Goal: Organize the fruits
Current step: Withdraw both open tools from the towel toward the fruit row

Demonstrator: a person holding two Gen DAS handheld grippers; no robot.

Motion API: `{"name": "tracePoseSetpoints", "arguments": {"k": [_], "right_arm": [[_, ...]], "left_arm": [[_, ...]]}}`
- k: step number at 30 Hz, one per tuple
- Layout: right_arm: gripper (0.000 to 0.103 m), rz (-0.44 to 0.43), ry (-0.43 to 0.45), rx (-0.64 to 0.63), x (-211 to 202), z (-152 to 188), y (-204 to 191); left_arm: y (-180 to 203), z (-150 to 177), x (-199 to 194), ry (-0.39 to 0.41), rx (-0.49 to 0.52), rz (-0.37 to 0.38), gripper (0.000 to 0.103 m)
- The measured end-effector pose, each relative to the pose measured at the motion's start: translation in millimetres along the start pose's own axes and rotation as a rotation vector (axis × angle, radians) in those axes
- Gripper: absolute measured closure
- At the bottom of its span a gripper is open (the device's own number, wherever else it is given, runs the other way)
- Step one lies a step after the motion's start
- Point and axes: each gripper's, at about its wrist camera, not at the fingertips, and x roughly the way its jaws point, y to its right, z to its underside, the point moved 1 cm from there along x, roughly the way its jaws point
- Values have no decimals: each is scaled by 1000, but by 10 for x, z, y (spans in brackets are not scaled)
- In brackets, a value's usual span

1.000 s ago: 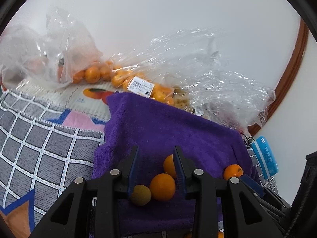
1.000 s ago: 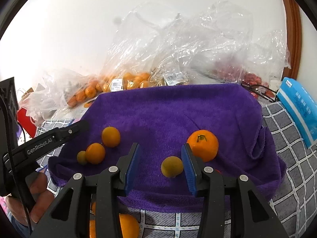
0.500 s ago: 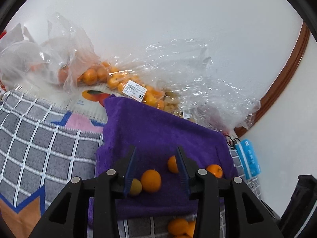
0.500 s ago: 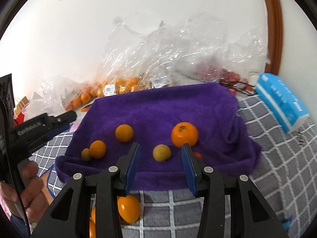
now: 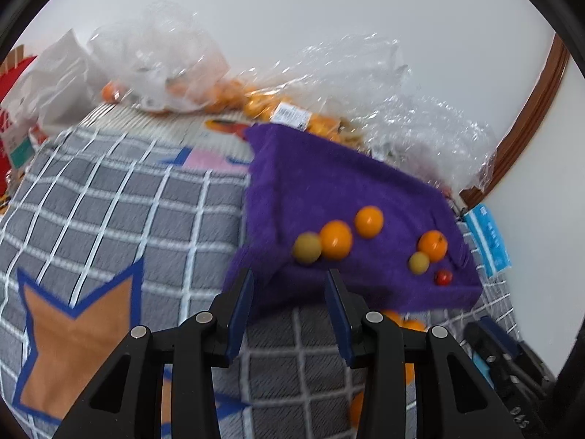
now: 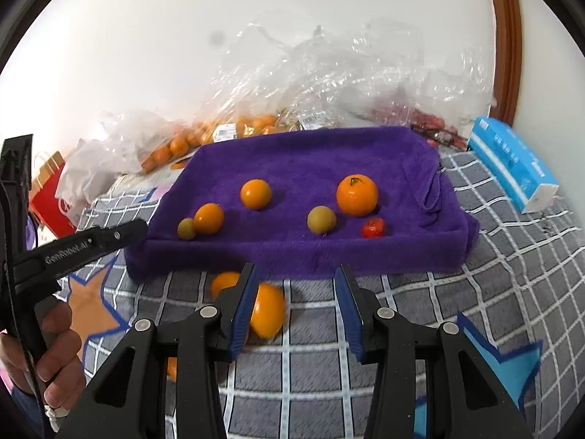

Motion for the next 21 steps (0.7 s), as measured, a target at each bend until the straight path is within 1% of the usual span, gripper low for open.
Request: {"name": "tracePoseSetpoints", "arguments": {"k": [3, 6, 11, 13, 15, 18, 21], "right_arm": [[59, -11, 6, -14, -96, 60, -50], [59, -26, 5, -9, -165, 115, -65], [59, 6, 12, -16, -237, 213, -44], [59, 35, 14, -24, -251, 253, -22], [59, 42, 22, -23, -266, 291, 8], [59, 37, -2, -17, -234, 321, 44], [59, 36, -20, -18, -170, 345, 71]], "left_arm": [[-30, 103, -64, -1, 9, -12, 65], [-58, 212, -167, 23, 19, -45, 65], [-134, 353, -267, 41, 20, -83, 65], [-155, 375, -269, 44, 19, -97, 65], [-190, 400, -244, 35, 10, -91, 65], [-222, 447, -184, 15, 10, -81, 65], [-258, 502, -154, 53, 19, -138, 65]]}}
